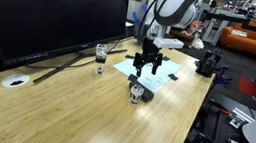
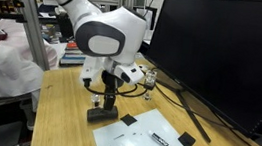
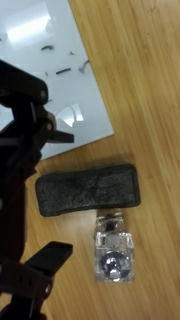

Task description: Wipe the whiteboard using the black eraser on the desk

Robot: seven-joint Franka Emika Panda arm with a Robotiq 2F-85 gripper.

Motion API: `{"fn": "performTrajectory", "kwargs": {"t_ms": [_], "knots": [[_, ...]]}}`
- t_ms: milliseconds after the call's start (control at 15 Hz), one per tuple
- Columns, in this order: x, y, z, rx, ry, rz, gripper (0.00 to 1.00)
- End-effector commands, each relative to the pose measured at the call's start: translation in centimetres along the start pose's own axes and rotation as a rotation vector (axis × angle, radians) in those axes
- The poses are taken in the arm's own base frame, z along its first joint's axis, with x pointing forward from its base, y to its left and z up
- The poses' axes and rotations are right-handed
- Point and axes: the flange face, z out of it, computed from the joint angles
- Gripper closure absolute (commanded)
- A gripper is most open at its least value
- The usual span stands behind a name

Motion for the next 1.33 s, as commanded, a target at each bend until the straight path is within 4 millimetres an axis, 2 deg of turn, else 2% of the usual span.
{"fn": "performTrajectory", "kwargs": {"t_ms": [0, 533, 1267], "knots": [[1.4, -1.2, 1.7, -0.039, -0.093, -0.128, 0.00], [2.6, -2.2, 5.1, -0.103, -0.163, -0.297, 0.00], [3.7, -2.5, 7.2, -0.088, -0.171, -0.305, 0.01]]}}
